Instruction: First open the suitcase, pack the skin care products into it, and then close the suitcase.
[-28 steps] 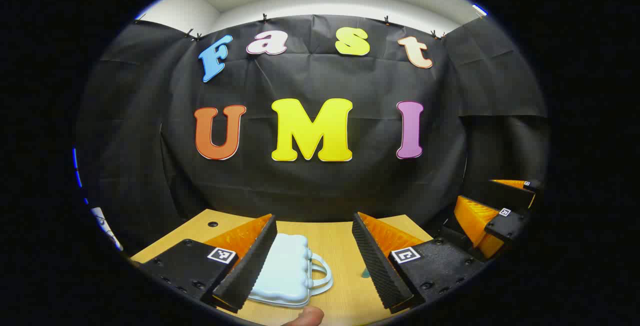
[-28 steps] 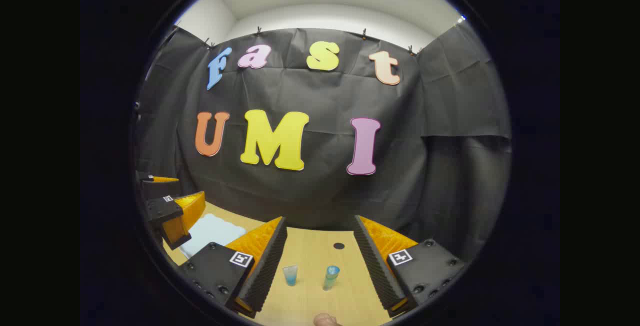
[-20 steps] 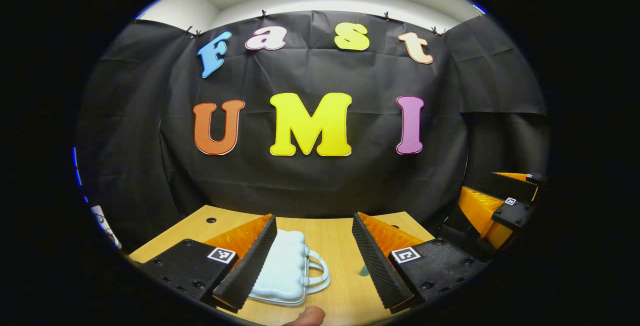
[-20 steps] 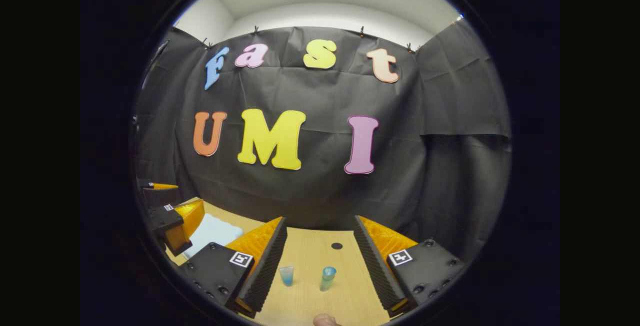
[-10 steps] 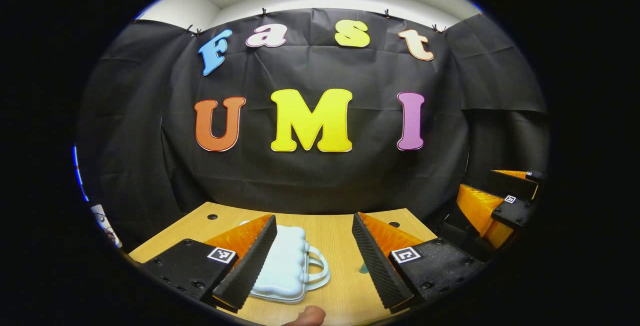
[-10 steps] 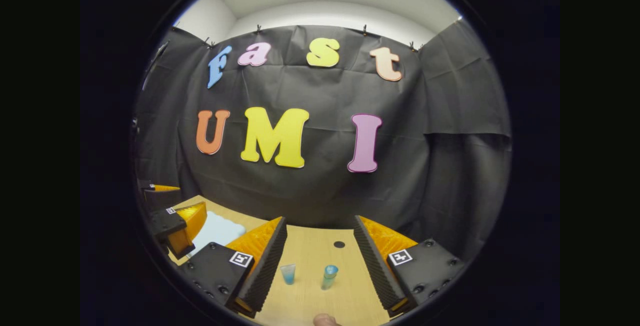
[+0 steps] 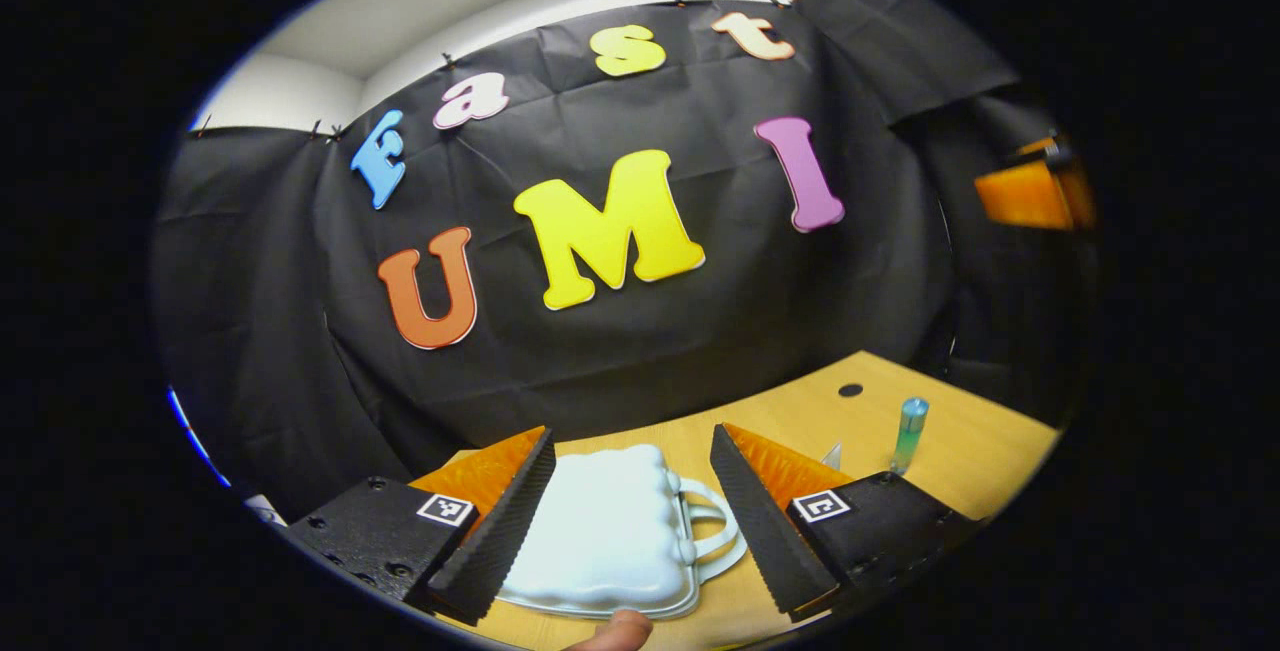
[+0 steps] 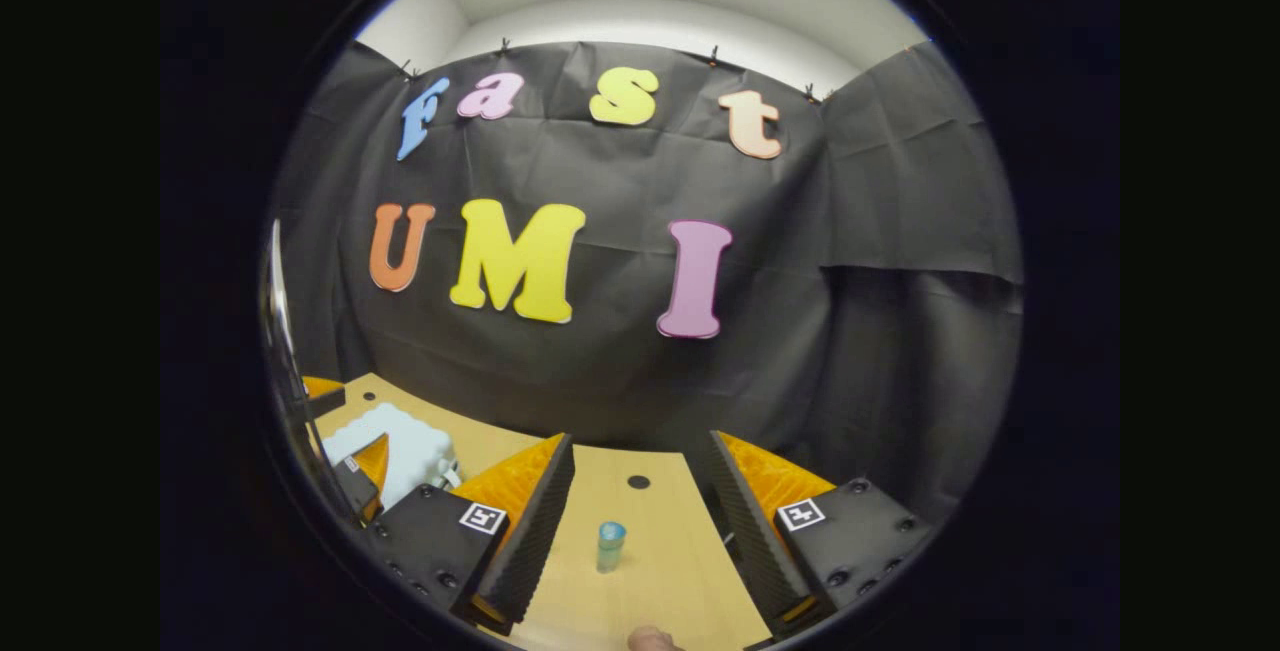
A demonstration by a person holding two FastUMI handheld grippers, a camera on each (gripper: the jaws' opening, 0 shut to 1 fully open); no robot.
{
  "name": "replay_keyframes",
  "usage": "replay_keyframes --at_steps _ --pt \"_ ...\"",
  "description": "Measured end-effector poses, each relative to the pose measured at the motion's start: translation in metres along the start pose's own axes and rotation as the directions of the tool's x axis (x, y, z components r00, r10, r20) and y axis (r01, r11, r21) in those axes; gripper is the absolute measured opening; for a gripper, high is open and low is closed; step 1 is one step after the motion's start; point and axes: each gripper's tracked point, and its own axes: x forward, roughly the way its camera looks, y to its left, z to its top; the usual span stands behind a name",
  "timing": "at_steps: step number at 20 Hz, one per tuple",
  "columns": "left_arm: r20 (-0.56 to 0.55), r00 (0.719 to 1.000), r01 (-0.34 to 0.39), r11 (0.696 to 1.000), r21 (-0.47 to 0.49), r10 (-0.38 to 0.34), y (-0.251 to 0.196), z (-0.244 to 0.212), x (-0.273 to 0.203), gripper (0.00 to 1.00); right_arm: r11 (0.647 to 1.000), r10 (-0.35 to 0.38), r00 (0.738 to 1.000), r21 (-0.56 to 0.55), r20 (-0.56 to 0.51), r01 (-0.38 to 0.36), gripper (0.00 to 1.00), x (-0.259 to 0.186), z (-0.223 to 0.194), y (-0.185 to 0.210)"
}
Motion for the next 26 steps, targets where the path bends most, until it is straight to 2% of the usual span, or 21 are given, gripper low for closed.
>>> replay_keyframes --at_steps 4,7,10,14,16,19,22,26 --pt "-0.034 0.999 0.014 0.983 0.182 -0.008 -0.026 -0.041 0.007 0.99 0.999 -0.026 1.0 -0.027 0.004 0.027 0.79 0.004 -0.005 -0.024" --pt "-0.048 0.998 0.044 0.939 0.342 -0.029 -0.045 -0.066 0.02 0.98 0.997 -0.035 0.999 -0.062 0.023 0.037 0.8 0.007 -0.003 -0.035" --pt "-0.093 0.995 0.064 0.872 0.486 -0.022 -0.057 -0.094 0.03 0.97 0.997 -0.005 0.999 -0.082 0.049 0.009 0.8 0.009 -0.002 -0.036" --pt "-0.138 0.989 0.052 0.747 0.662 0.053 -0.06 -0.115 0.045 0.97 0.997 0.034 0.998 -0.077 0.047 -0.03 0.79 0.013 -0.01 -0.039" --pt "-0.154 0.985 0.058 0.698 0.714 0.077 -0.063 -0.125 0.052 0.97 0.996 0.023 0.998 -0.09 0.059 -0.017 0.8 0.015 -0.012 -0.051" --pt "-0.191 0.973 0.069 0.633 0.771 0.127 -0.058 -0.14 0.062 0.96 0.994 0.019 0.994 -0.111 0.103 -0.007 0.8 0.015 -0.007 -0.064" --pt "-0.217 0.965 0.091 0.582 0.808 0.15 -0.057 -0.15 0.069 0.97 0.992 0.041 0.993 -0.123 0.115 -0.027 0.8 0.017 -0.014 -0.074" --pt "-0.198 0.967 0.087 0.524 0.847 0.16 -0.058 -0.145 0.071 0.92 0.993 0.069 0.993 -0.099 0.093 -0.06 0.8 0.021 -0.031 -0.083"
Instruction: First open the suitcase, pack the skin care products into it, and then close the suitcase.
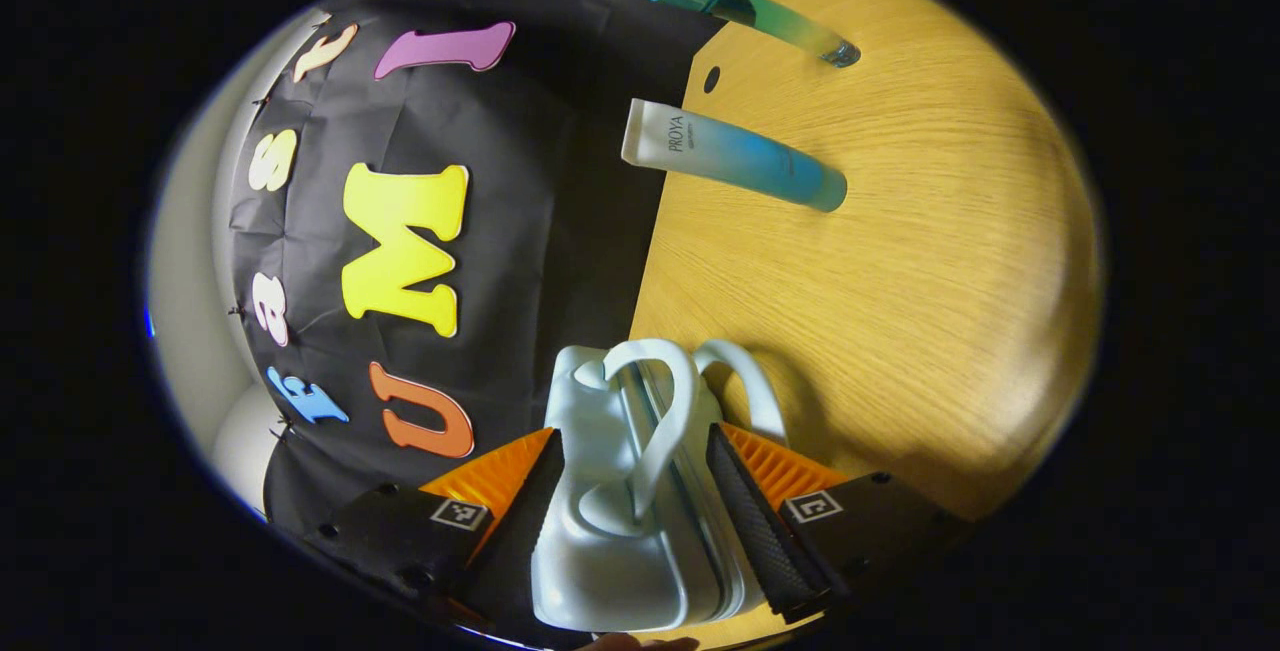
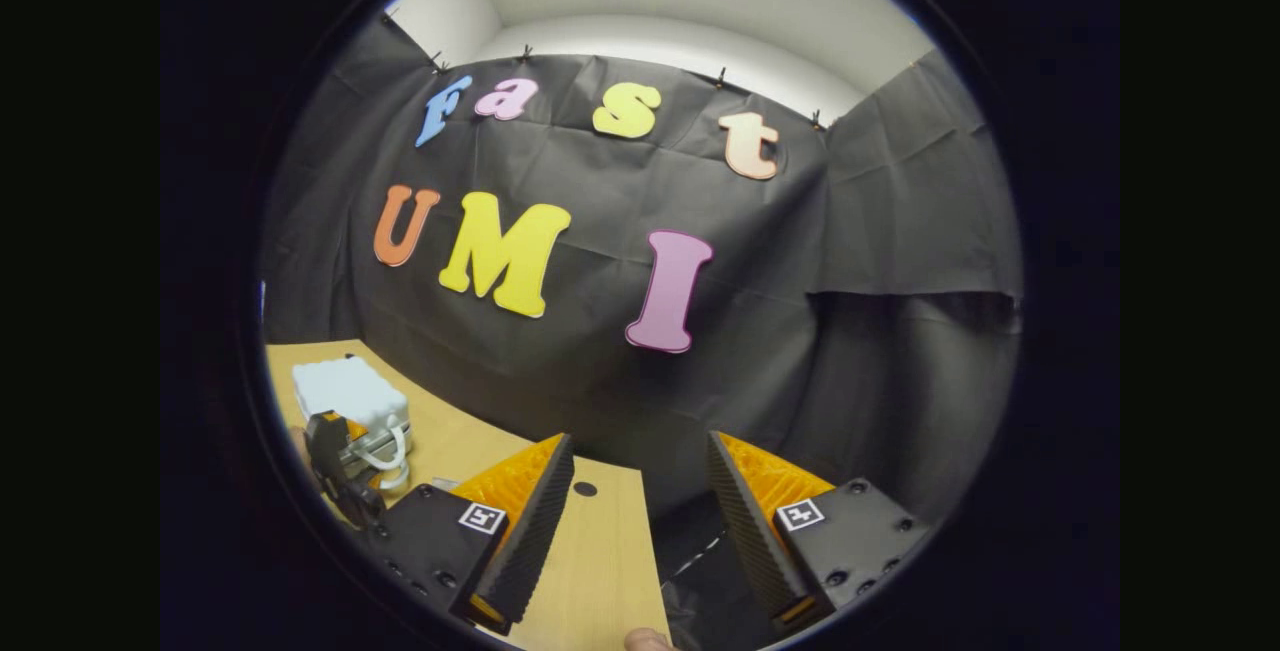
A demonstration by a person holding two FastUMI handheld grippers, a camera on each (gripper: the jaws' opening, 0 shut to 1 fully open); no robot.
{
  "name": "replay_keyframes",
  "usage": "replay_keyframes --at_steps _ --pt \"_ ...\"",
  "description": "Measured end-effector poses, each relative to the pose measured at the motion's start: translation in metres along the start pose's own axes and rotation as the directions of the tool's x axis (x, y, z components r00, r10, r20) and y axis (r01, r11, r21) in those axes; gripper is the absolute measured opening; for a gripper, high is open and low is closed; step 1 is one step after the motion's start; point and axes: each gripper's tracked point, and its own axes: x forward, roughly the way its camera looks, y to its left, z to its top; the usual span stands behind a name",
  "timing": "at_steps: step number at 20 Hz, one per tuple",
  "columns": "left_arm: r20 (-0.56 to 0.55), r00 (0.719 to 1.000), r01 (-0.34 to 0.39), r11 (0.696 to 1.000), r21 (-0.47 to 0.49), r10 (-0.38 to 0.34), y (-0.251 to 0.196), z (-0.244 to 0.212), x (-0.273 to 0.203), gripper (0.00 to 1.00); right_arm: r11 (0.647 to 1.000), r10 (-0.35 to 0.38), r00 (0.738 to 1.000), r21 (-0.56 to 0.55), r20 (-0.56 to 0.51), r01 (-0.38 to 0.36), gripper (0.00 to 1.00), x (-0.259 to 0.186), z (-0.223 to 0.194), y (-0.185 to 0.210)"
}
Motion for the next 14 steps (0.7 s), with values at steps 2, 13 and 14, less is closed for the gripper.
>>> replay_keyframes --at_steps 2,13,14 --pt "0.001 1.0 -0.003 1.0 0.026 0.003 0.005 0.002 0.005 0.84 1.0 0.013 1.0 0.021 -0.017 -0.012 0.79 0.003 -0.006 0.0" --pt "0.036 0.995 0.088 0.996 0.015 -0.088 -0.005 0.007 0.017 0.18 1.0 0.011 0.999 -0.006 -0.04 -0.011 0.8 0.007 0.004 0.044" --pt "0.054 0.995 0.086 0.996 0.01 -0.086 -0.002 0.009 0.015 0.16 1.0 0.008 0.999 -0.012 -0.036 -0.009 0.8 0.006 0.009 0.05"
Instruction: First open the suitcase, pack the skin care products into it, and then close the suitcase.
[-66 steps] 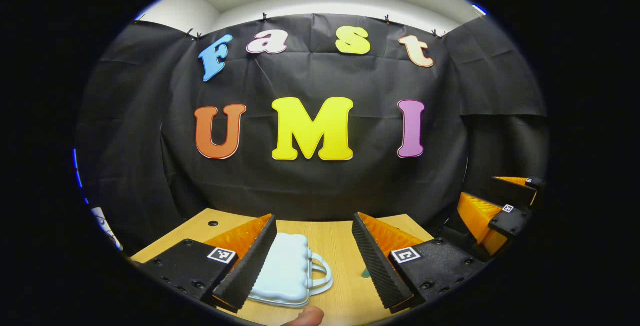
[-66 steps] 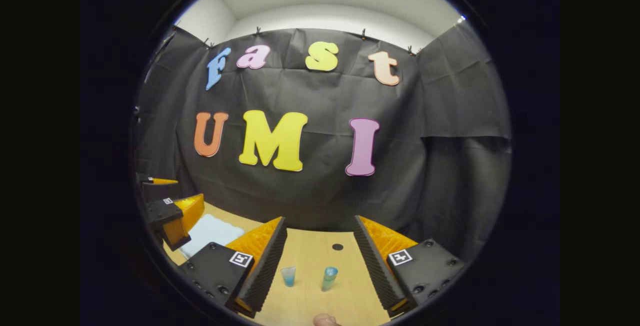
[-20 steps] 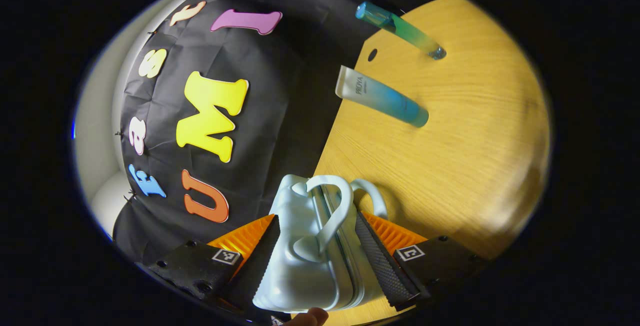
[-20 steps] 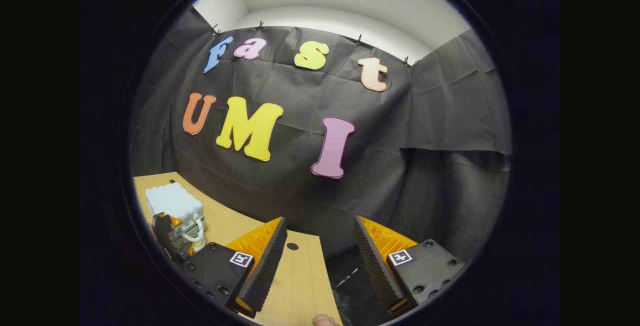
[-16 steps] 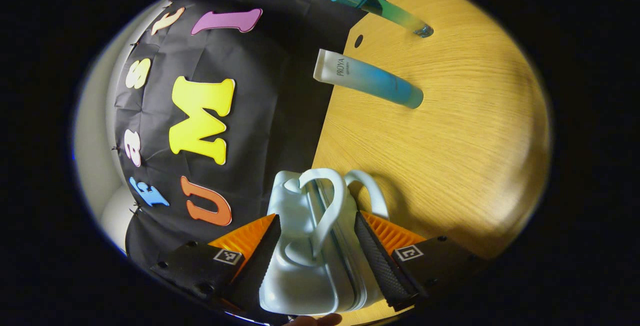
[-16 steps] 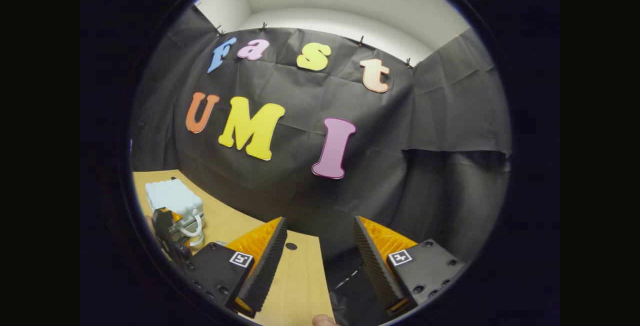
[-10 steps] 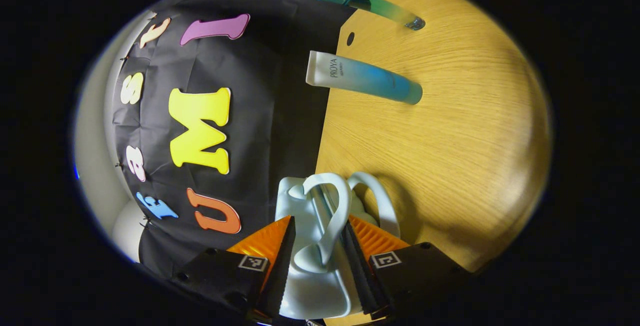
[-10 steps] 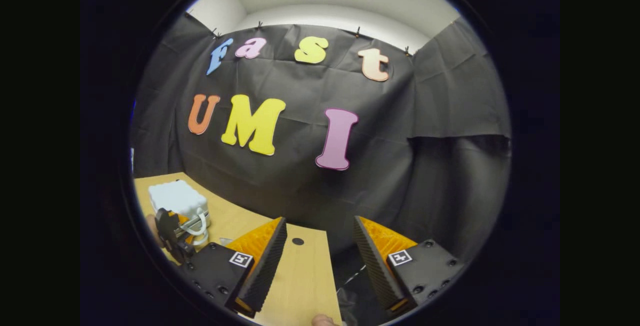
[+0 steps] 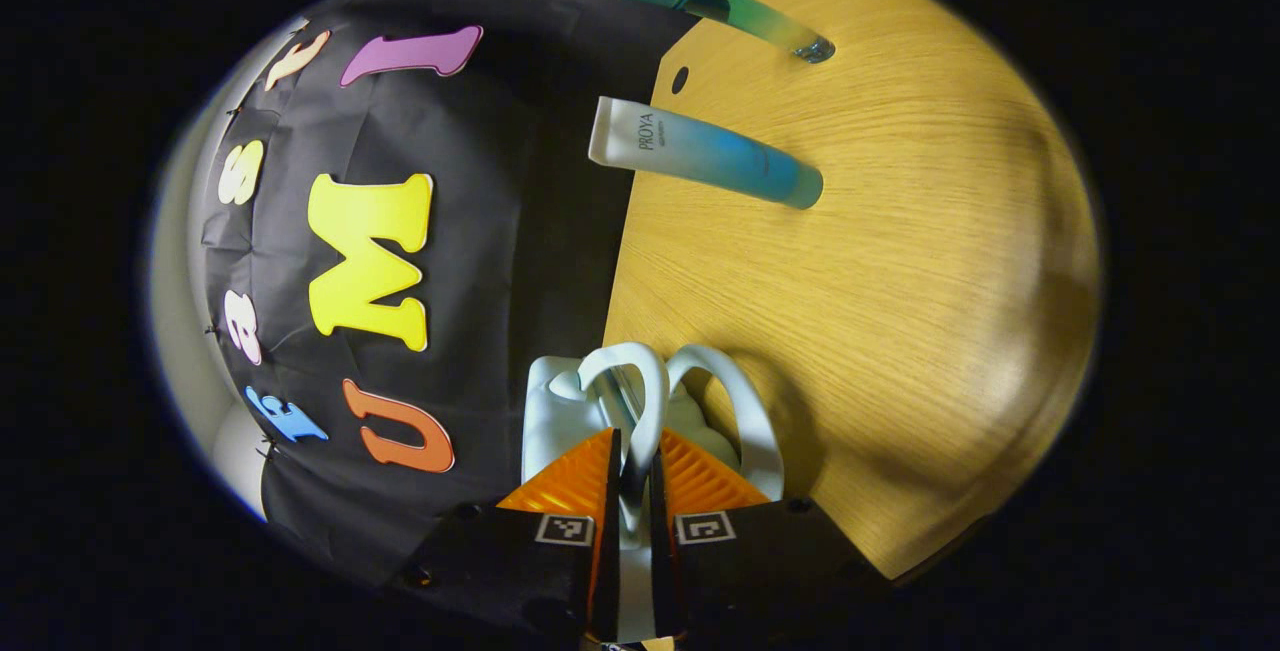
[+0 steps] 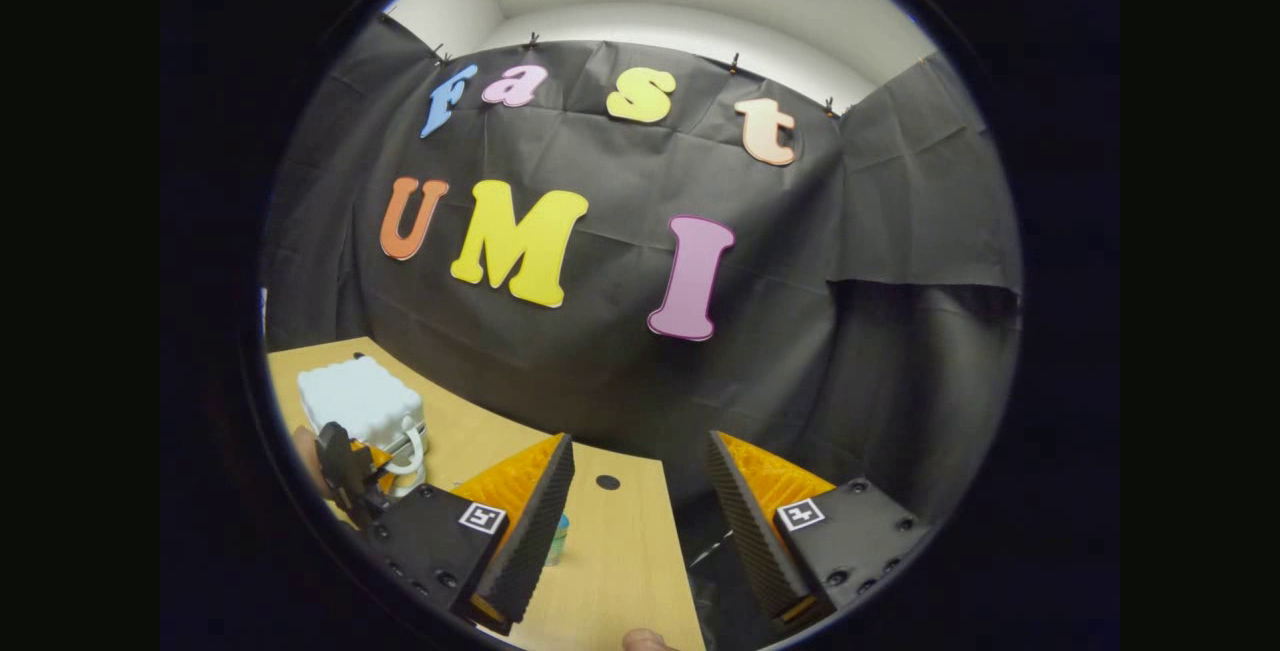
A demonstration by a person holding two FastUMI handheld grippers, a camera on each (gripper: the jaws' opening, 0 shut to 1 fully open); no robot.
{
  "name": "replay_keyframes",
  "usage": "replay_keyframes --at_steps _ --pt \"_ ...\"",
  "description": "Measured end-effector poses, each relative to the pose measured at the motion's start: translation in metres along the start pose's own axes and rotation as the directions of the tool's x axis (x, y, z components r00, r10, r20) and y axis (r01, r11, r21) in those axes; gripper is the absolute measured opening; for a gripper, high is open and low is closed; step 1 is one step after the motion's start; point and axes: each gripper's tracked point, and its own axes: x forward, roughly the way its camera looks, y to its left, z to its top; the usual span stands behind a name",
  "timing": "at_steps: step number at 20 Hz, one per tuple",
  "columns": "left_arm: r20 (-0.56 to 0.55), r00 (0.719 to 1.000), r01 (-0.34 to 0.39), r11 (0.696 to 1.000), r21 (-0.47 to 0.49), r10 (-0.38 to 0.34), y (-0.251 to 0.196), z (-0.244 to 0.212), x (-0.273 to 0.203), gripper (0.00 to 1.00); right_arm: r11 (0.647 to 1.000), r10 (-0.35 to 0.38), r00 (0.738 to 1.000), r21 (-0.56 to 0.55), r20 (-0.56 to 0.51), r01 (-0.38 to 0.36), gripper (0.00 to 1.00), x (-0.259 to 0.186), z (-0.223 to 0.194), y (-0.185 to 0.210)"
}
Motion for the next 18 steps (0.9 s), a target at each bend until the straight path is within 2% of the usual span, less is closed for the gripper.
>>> replay_keyframes --at_steps 1,2,5,10,12,15,18 --pt "0.006 1.0 0.007 1.0 0.001 -0.007 0.001 0.0 -0.001 0.1 1.0 -0.006 1.0 -0.008 0.002 0.006 0.8 -0.001 0.002 0.006" --pt "0.011 1.0 0.009 1.0 0.014 -0.009 0.002 -0.001 -0.001 0.08 1.0 -0.015 1.0 -0.016 0.0 0.015 0.8 -0.001 0.005 0.011" --pt "0.035 0.999 0.009 0.997 -0.073 -0.006 0.013 -0.007 -0.006 0.03 0.999 -0.029 1.0 -0.022 -0.002 0.029 0.8 -0.003 0.012 0.03" --pt "0.102 0.993 0.082 0.976 -0.2 -0.063 0.05 -0.01 -0.018 0.03 0.998 -0.053 0.999 -0.02 0.007 0.053 0.8 0.0 0.025 0.062" --pt "0.124 0.992 0.073 0.953 -0.295 -0.037 0.078 -0.02 -0.031 0.03 0.997 -0.068 0.998 -0.021 0.006 0.068 0.79 0.002 0.03 0.073" --pt "0.157 0.988 0.074 0.885 -0.459 -0.001 0.126 -0.041 -0.043 0.03 0.994 -0.109 0.994 -0.014 0.03 0.109 0.8 0.003 0.046 0.086" --pt "0.166 0.985 0.04 0.851 -0.524 0.056 0.167 -0.075 -0.056 0.03 0.991 -0.134 0.99 -0.001 0.044 0.134 0.79 0.01 0.058 0.105"
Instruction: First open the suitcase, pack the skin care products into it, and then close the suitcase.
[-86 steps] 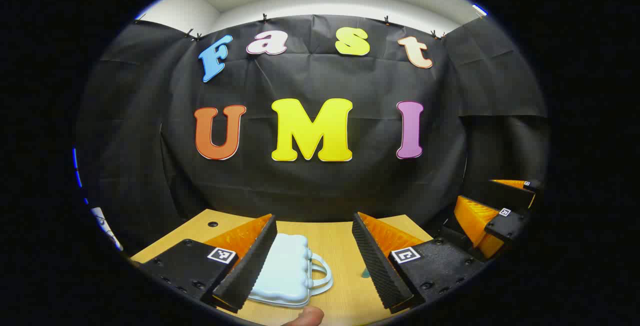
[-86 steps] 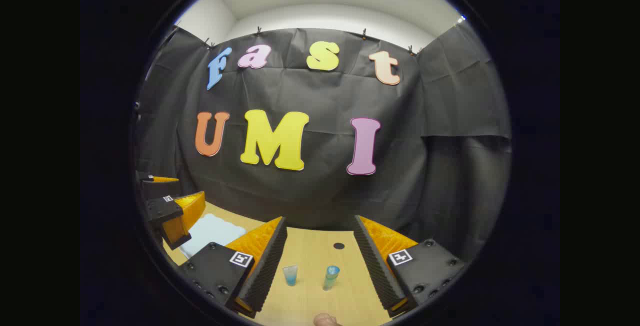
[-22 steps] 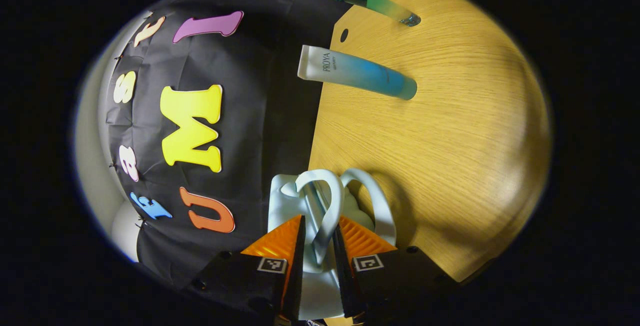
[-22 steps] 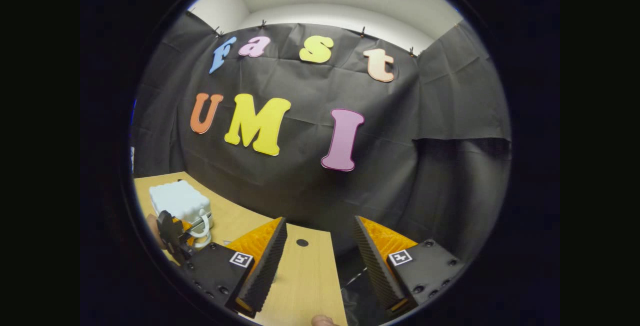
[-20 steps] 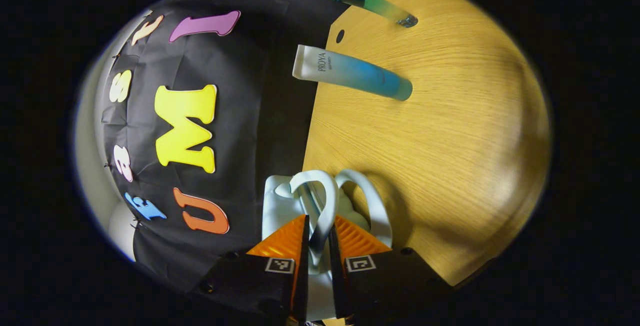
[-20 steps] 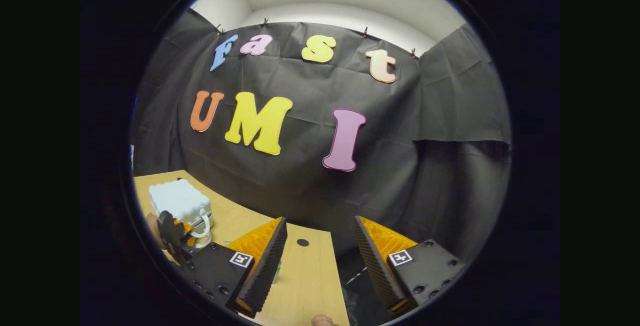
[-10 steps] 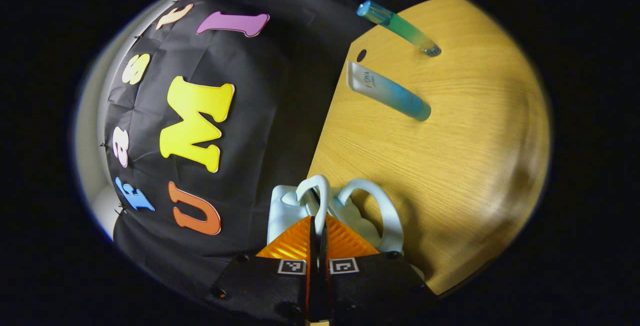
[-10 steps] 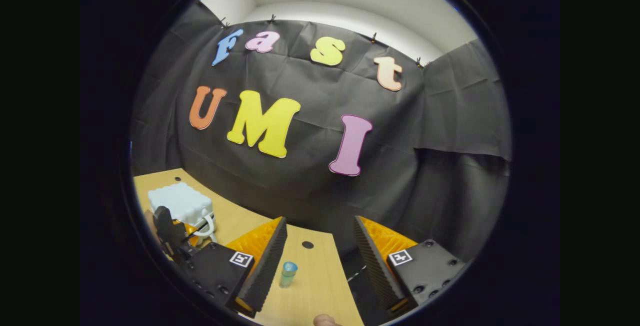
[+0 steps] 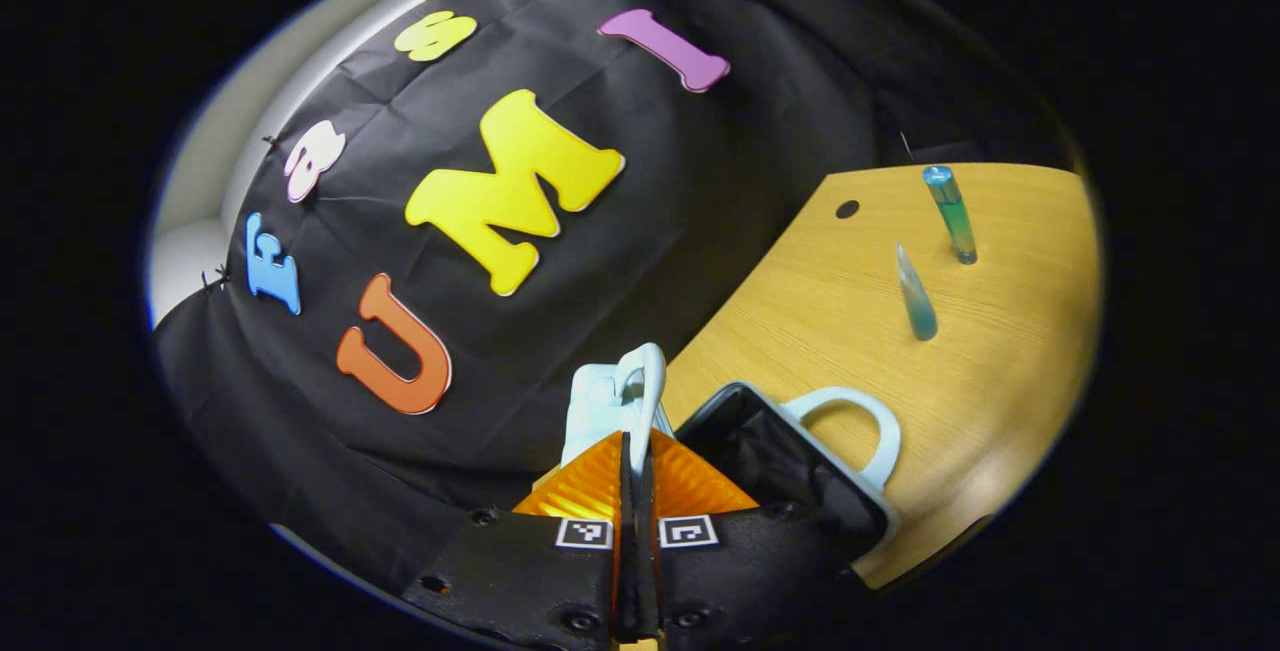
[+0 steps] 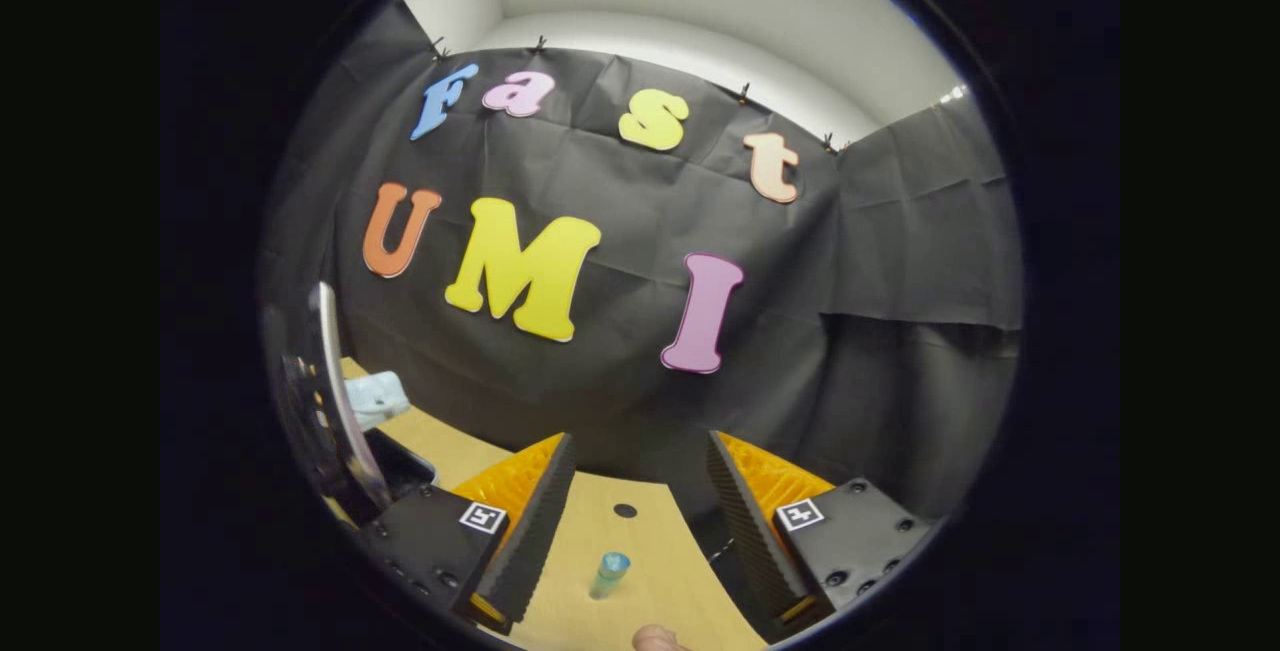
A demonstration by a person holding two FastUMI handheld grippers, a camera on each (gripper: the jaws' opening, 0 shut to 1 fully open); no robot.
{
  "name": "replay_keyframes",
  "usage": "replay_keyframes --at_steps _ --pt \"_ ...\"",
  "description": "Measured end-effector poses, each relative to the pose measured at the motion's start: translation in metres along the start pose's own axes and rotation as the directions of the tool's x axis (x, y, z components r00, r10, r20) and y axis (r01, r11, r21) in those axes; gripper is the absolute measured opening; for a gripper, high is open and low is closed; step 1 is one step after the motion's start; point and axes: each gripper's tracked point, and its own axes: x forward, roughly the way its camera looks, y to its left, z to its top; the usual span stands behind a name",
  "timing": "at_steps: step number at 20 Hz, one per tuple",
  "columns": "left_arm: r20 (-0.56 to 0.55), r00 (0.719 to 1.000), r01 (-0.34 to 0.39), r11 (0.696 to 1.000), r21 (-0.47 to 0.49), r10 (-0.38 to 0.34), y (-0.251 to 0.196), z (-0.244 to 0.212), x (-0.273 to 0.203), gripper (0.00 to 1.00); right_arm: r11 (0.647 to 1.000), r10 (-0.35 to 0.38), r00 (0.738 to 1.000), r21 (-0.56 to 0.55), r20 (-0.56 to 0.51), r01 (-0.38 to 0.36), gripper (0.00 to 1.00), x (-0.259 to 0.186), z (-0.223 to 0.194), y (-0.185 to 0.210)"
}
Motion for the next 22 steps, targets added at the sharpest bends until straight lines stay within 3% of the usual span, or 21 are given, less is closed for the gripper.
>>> replay_keyframes --at_steps 4,9,14,19,22 --pt "0.017 0.999 -0.05 0.991 -0.126 0.052 0.066 -0.031 -0.003 0.02 1.0 0.017 0.999 0.018 -0.042 -0.016 0.8 0.002 -0.001 0.046" --pt "-0.006 0.989 -0.146 0.979 -0.142 0.147 0.134 -0.088 -0.005 0.02 0.998 0.051 0.995 0.035 -0.091 -0.048 0.8 0.001 0.0 0.095" --pt "0.023 0.989 -0.135 0.967 -0.214 0.143 0.174 -0.152 0.017 0.02 0.999 0.041 0.99 0.03 -0.135 -0.037 0.79 0.002 0.001 0.119" --pt "-0.105 0.984 -0.171 0.907 -0.385 0.141 0.198 -0.246 0.035 0.03 0.999 -0.013 0.985 0.029 -0.173 0.018 0.79 0.01 0.003 0.115" --pt "-0.199 0.977 -0.17 0.861 -0.479 0.082 0.188 -0.311 0.049 0.03 1.0 -0.02 0.98 0.016 -0.197 0.023 0.79 0.009 0.002 0.12"
